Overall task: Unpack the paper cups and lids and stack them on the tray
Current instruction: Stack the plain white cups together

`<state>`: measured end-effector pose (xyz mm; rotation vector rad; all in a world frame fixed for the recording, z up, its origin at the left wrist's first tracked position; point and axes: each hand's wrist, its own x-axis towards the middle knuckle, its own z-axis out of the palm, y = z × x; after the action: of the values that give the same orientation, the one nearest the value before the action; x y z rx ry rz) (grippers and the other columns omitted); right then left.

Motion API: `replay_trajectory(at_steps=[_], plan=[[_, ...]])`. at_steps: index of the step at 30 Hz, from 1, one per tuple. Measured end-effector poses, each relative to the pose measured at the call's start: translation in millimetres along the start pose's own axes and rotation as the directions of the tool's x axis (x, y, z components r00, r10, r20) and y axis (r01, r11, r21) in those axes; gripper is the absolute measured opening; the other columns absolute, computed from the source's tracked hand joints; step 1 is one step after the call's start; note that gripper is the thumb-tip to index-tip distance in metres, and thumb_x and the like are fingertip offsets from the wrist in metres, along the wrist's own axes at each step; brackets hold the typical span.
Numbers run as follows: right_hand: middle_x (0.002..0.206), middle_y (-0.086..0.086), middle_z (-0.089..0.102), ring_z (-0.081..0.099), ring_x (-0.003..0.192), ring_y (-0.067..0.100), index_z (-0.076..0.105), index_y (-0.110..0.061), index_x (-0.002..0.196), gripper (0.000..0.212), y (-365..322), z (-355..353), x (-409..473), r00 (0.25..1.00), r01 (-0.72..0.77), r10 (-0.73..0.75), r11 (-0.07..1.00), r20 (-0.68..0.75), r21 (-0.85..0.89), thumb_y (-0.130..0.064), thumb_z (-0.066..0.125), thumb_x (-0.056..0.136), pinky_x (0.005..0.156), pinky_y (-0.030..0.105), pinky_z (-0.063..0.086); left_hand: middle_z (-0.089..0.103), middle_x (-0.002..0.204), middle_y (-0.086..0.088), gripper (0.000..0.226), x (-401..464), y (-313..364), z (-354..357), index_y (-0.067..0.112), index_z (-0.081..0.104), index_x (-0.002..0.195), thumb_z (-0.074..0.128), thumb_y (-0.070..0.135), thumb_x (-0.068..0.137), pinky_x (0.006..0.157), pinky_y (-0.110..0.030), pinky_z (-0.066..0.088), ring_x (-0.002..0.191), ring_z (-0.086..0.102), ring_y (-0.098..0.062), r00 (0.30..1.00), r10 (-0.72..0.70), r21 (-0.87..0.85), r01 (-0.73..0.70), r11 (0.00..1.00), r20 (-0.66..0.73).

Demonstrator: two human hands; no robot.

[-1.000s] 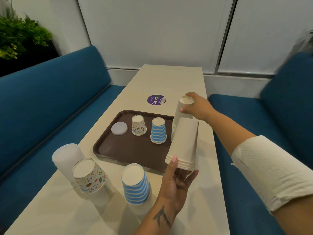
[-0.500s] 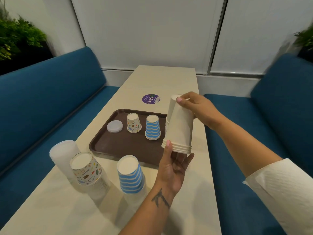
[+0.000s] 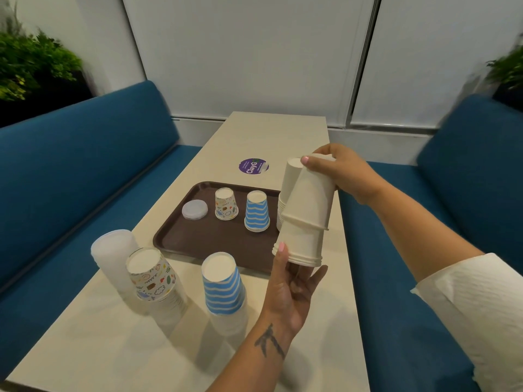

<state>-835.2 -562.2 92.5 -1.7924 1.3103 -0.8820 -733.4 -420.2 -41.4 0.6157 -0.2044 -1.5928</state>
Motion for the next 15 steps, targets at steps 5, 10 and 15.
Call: replay_trajectory(at_steps=[5,10,15], plan=[[0.111,0.006,0.062,0.065,0.092,0.019,0.054,-0.016,0.112,0.056,-9.9,-10.4,14.6,0.996,0.012,-0.006,0.998,-0.087,0.065,-0.055,0.070,0.076,0.068,0.036,0.058,0.065,0.115,-0.017,0.099,-2.1,0.2,-5.4,0.013,0.064,0.120,0.095,0.049,0.033,0.073,-0.042,0.059,0.099,0.062,-0.030,0.999,-0.022,-0.035,0.021,0.999,-0.031],[0.107,0.000,0.058,0.059,0.097,0.019,0.053,-0.020,0.104,0.044,-30.0,-22.6,33.1,0.956,0.094,-0.091,0.996,-0.280,-0.003,-0.056,0.064,0.082,0.074,0.034,0.052,0.063,0.116,-0.020,0.086,-0.2,2.7,-7.3,0.011,0.065,0.120,0.089,0.050,0.048,0.074,-0.045,0.059,0.089,0.066,-0.027,0.996,-0.031,-0.072,0.025,0.997,-0.088],[0.111,-0.006,0.051,0.053,0.101,0.018,0.049,-0.020,0.119,0.054,-45.0,-21.9,50.2,0.911,0.156,-0.199,0.977,-0.361,-0.145,-0.057,0.062,0.082,0.087,0.037,0.048,0.064,0.117,-0.016,0.061,4.8,4.0,-6.3,0.012,0.059,0.127,0.062,0.044,0.075,0.077,-0.043,0.059,0.098,0.063,-0.029,0.990,-0.050,-0.072,0.040,0.997,-0.136]])
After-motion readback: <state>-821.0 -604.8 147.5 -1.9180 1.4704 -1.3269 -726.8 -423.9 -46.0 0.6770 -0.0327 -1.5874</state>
